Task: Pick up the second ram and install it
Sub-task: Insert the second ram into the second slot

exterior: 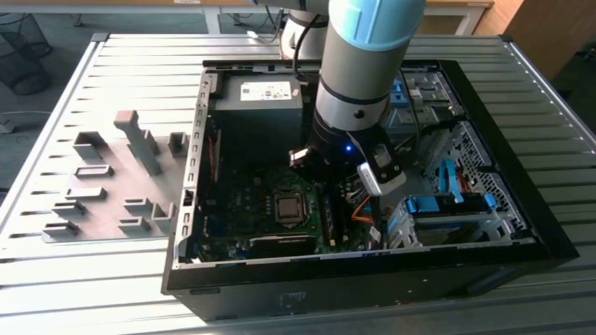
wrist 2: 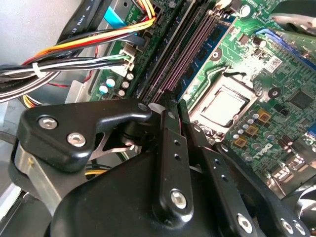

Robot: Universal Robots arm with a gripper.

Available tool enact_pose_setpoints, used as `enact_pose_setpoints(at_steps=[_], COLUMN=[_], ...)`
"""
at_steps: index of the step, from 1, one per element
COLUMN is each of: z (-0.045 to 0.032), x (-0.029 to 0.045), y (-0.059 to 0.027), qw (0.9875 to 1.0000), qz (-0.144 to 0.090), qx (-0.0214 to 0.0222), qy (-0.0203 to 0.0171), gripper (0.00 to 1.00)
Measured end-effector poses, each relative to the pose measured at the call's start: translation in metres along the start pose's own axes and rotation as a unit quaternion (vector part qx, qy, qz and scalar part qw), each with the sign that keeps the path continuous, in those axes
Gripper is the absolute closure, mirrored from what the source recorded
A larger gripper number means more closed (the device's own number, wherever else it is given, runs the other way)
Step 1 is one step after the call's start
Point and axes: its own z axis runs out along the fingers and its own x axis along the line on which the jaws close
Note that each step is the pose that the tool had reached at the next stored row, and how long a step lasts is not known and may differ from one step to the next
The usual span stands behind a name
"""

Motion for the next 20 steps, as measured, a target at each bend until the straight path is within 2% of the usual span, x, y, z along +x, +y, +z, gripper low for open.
enact_pose_setpoints(at_steps=[6, 20], z=[0.0021, 0.0049], x=[-0.0009, -0.0013], y=[0.0000, -0.0014], qw=[0.9999, 0.9999], qz=[0.012, 0.017], qx=[-0.0003, -0.0005], qy=[-0.0001, -0.0001], gripper=[0.86, 0.86])
